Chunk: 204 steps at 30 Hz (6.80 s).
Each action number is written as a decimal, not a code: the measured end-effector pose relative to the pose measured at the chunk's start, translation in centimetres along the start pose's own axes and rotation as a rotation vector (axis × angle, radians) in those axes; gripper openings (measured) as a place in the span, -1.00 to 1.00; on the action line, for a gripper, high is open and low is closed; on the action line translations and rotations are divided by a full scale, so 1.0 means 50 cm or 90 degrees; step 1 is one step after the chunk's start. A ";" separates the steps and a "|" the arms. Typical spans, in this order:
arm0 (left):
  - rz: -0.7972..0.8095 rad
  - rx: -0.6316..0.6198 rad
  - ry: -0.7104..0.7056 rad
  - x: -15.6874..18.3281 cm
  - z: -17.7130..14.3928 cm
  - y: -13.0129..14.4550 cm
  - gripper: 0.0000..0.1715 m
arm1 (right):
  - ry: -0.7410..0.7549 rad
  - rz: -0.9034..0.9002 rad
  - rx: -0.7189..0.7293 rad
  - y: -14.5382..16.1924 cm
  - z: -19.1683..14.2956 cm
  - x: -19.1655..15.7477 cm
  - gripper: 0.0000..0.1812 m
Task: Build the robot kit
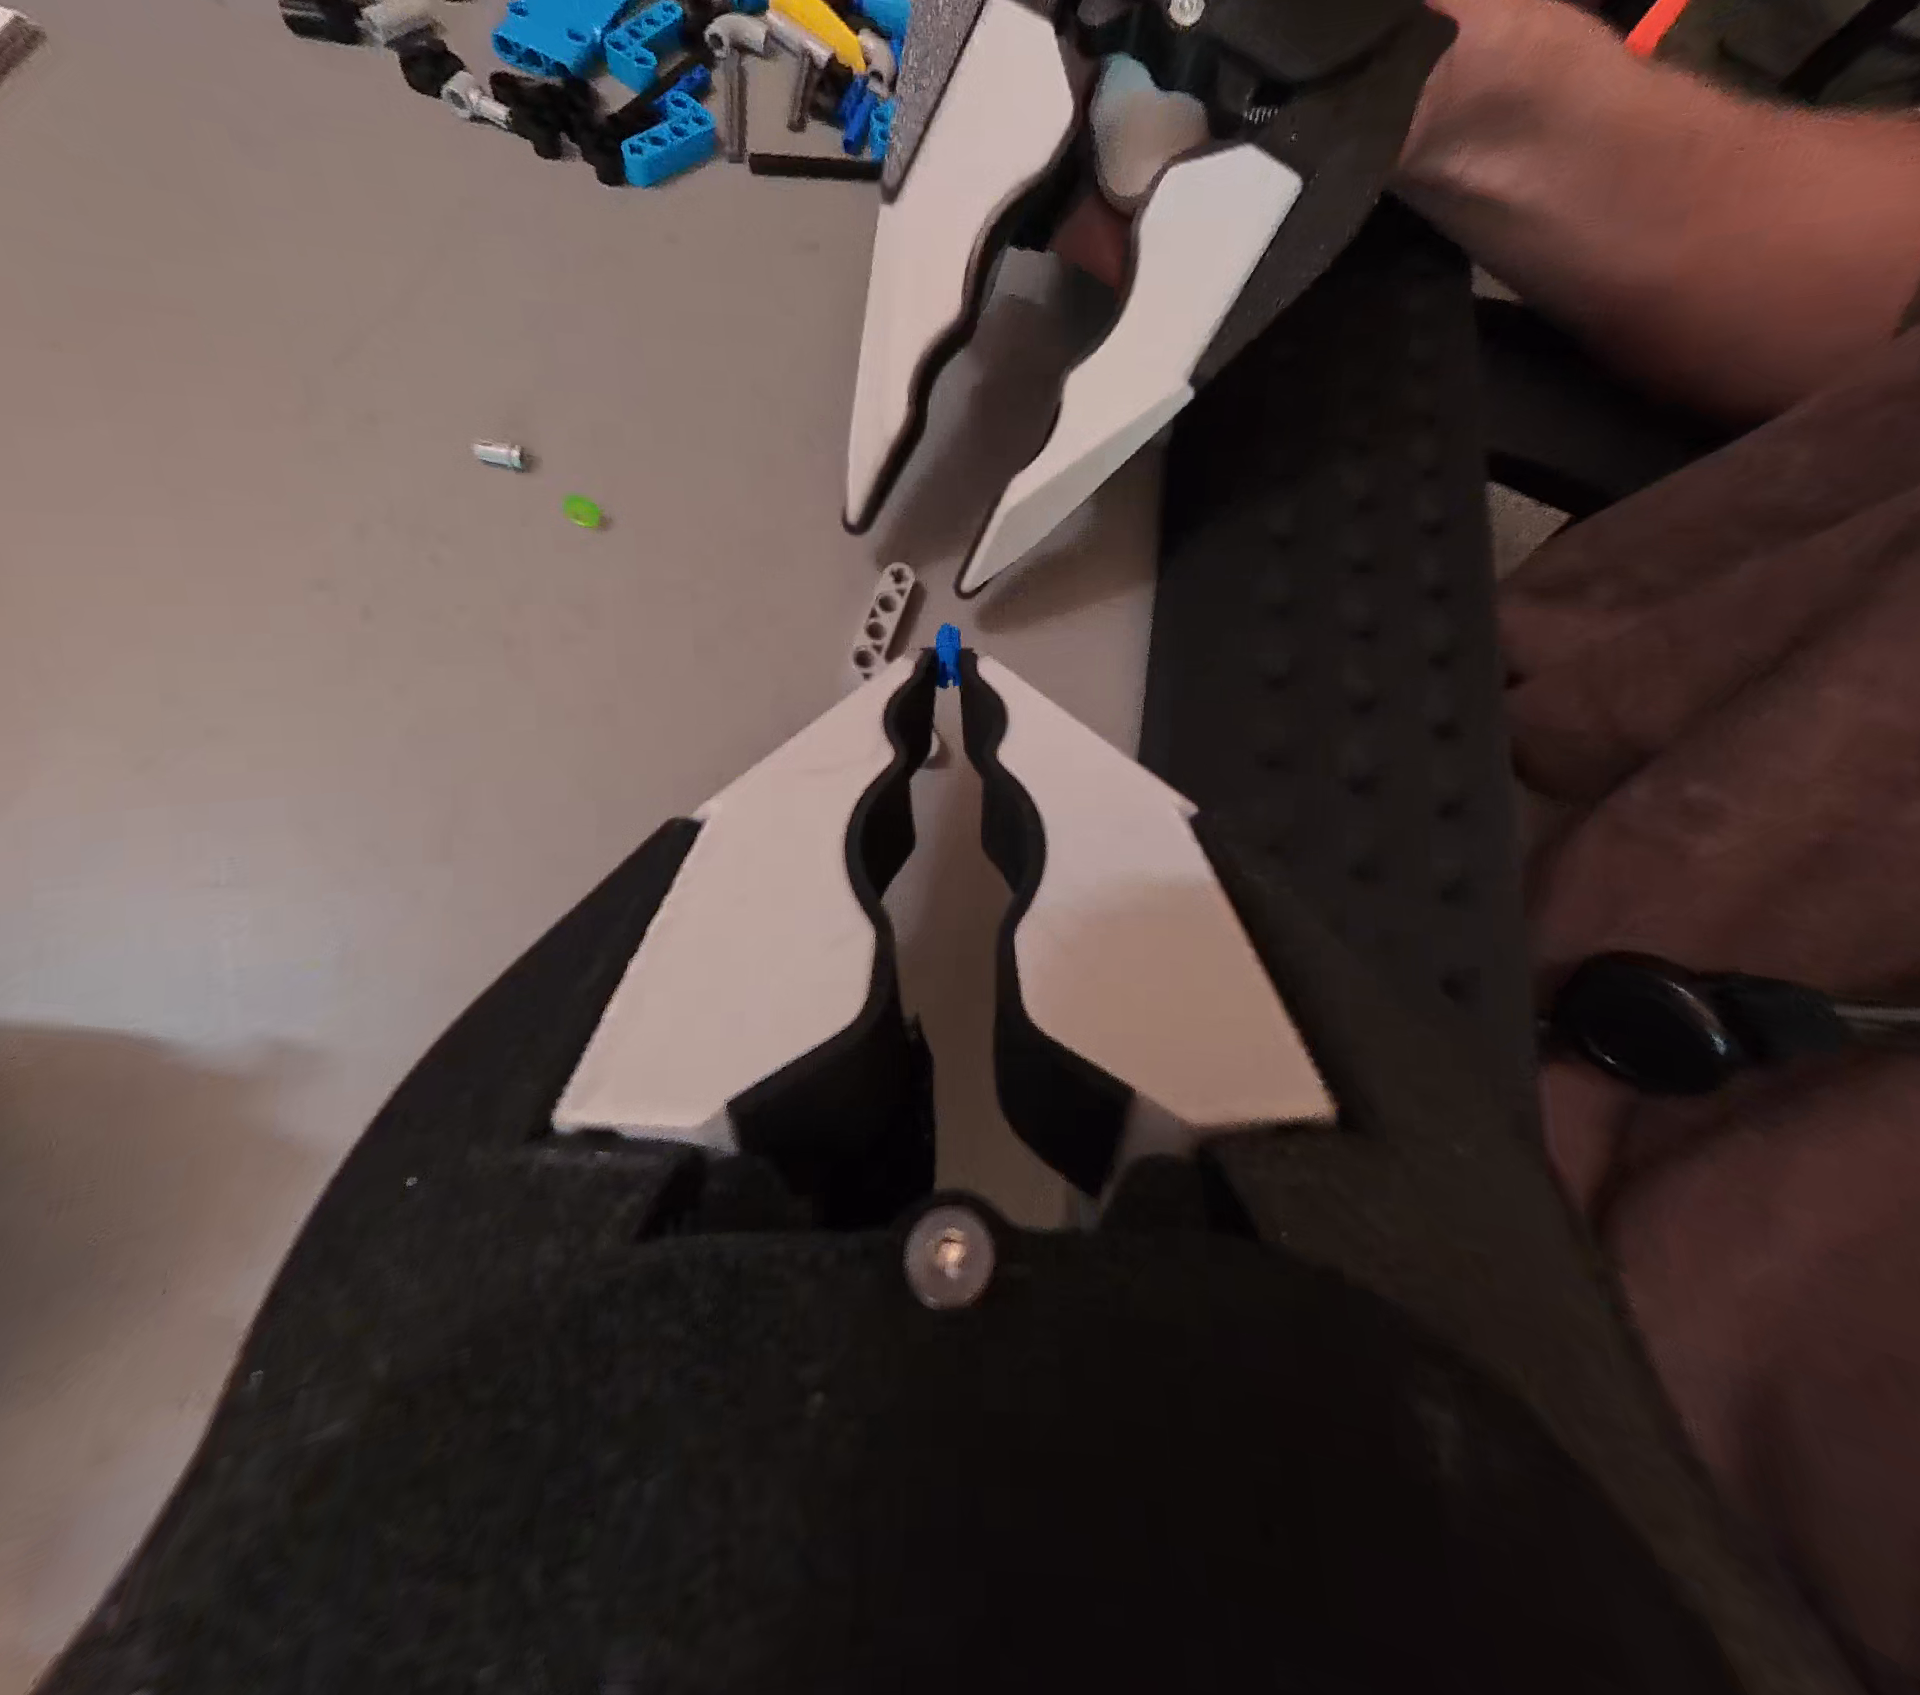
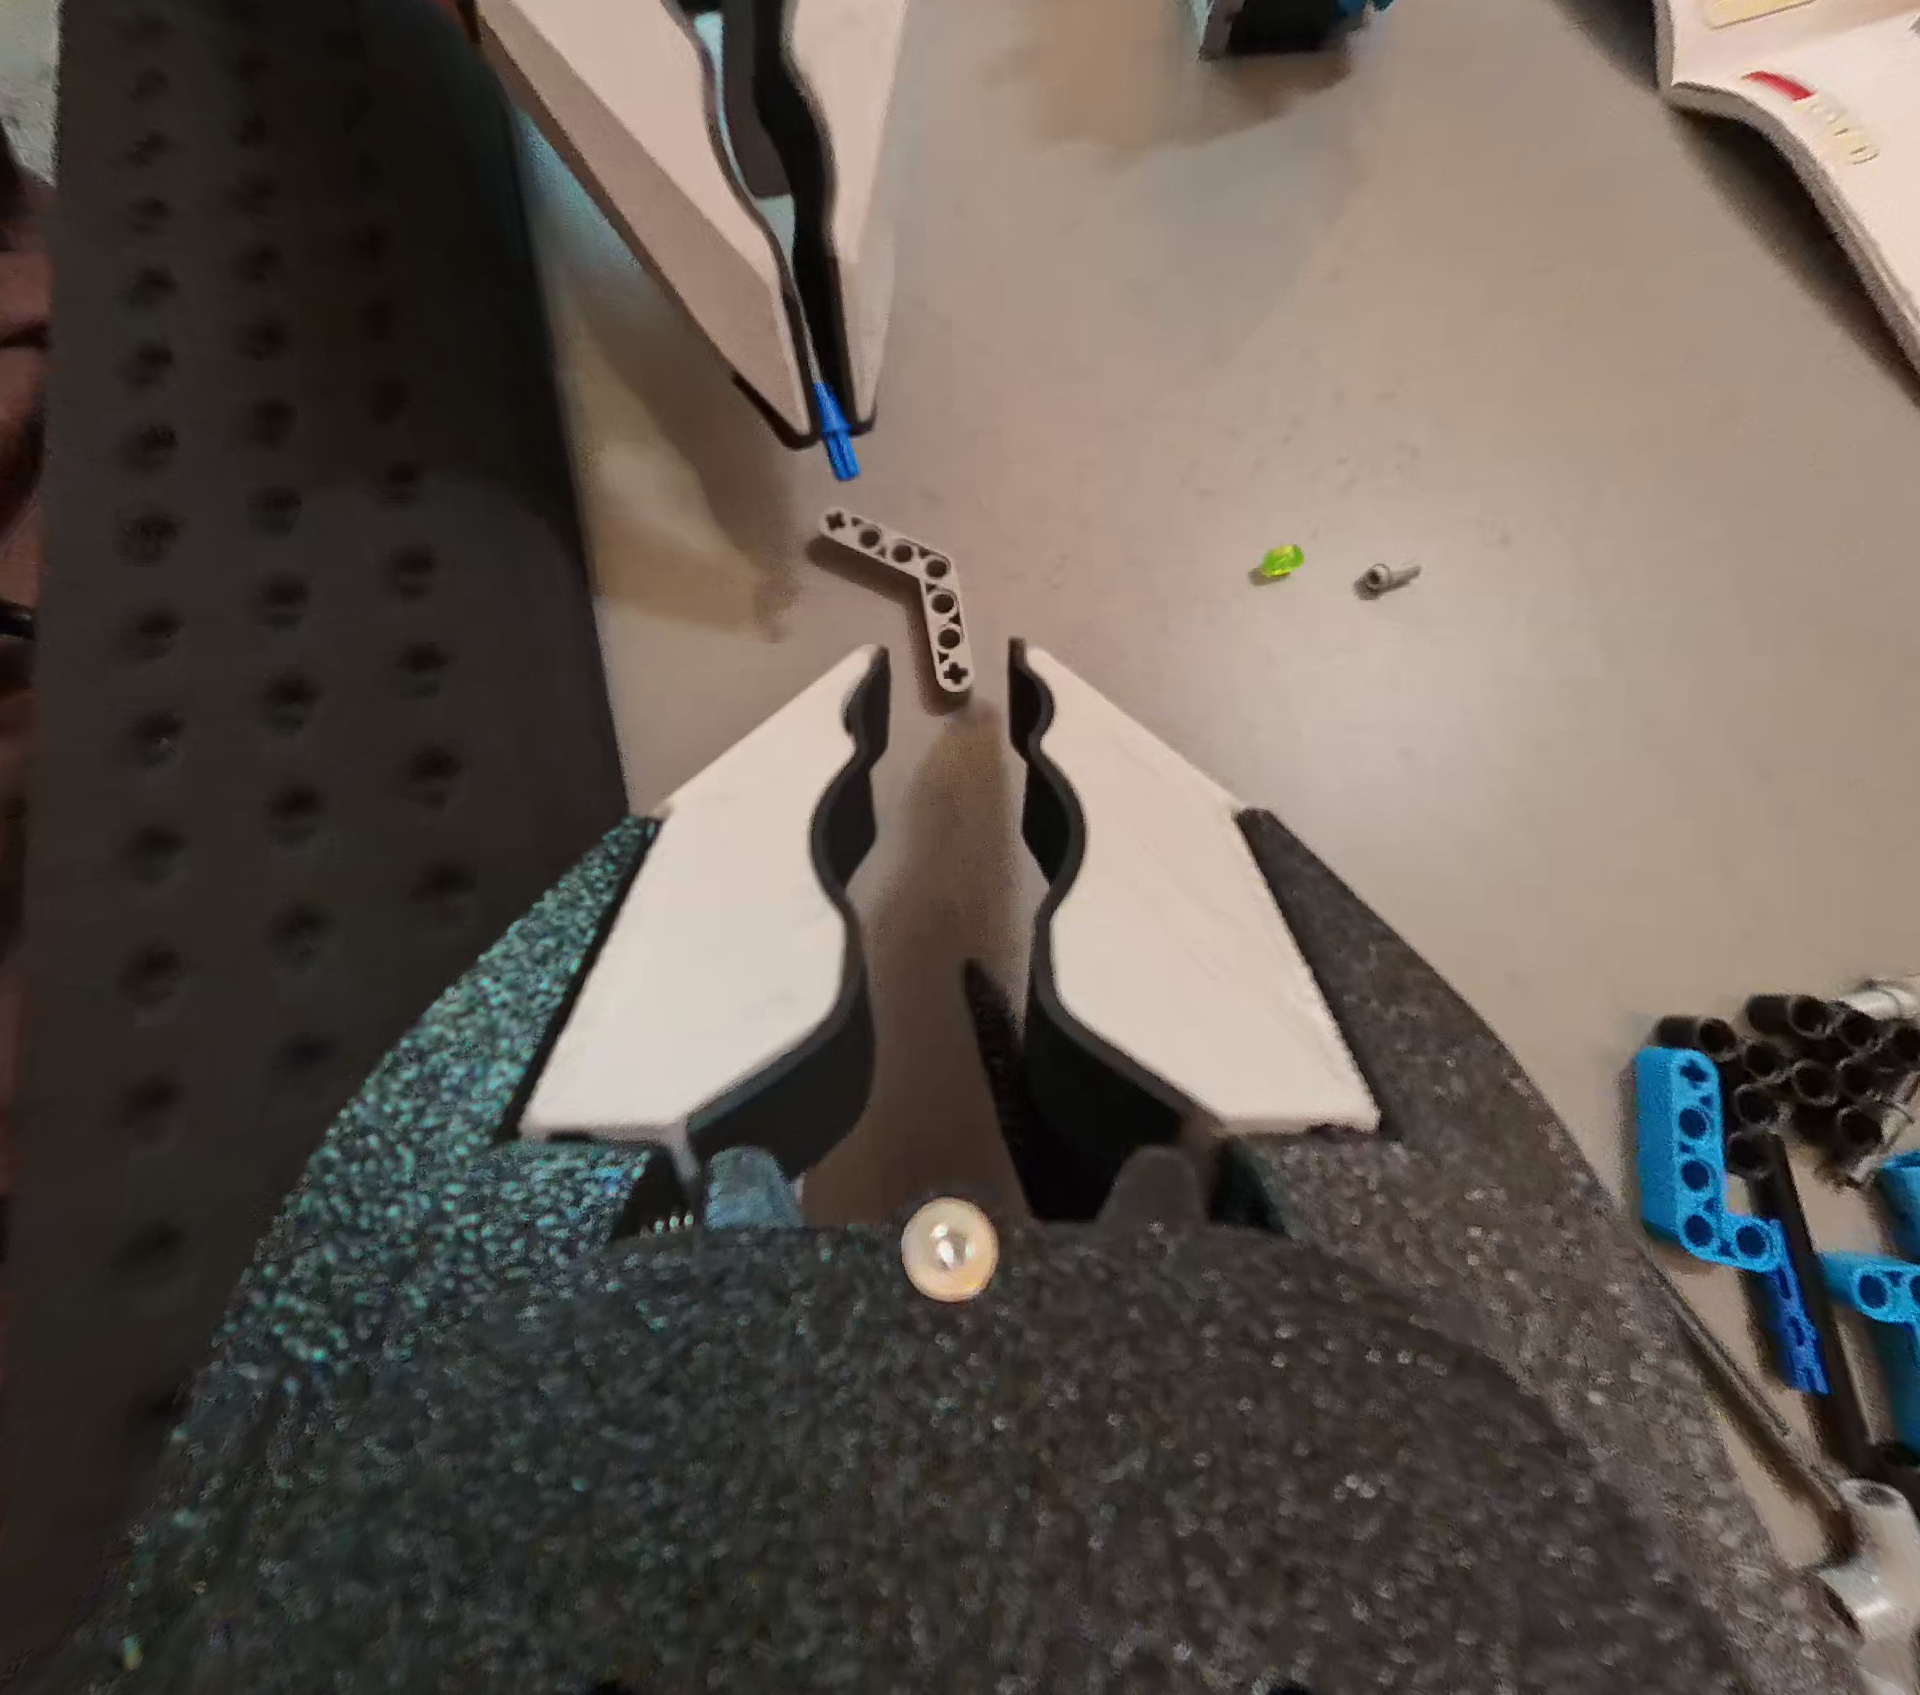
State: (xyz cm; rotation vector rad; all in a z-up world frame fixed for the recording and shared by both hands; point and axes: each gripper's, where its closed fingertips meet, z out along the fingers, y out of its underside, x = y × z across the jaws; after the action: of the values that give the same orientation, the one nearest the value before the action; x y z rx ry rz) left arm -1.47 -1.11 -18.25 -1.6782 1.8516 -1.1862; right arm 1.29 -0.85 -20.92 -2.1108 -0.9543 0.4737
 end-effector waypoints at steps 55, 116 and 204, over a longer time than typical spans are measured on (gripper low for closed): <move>-0.006 -0.063 -0.027 0.003 0.024 0.059 -0.95 | -0.043 0.112 0.075 -0.055 0.020 0.008 -0.83; 0.260 0.067 0.029 0.042 -0.041 0.006 -0.96 | -0.141 -0.004 0.115 -0.092 0.002 -0.087 -0.93; 0.224 0.188 0.083 0.048 -0.083 -0.025 -0.96 | -0.130 -0.001 0.183 -0.144 -0.015 -0.091 -0.93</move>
State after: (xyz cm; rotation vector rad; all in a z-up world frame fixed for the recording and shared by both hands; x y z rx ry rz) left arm -4.32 -1.91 -14.27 -1.0889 1.8407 -1.3583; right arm -4.67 -1.51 -14.84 -1.8280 -0.9386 0.7891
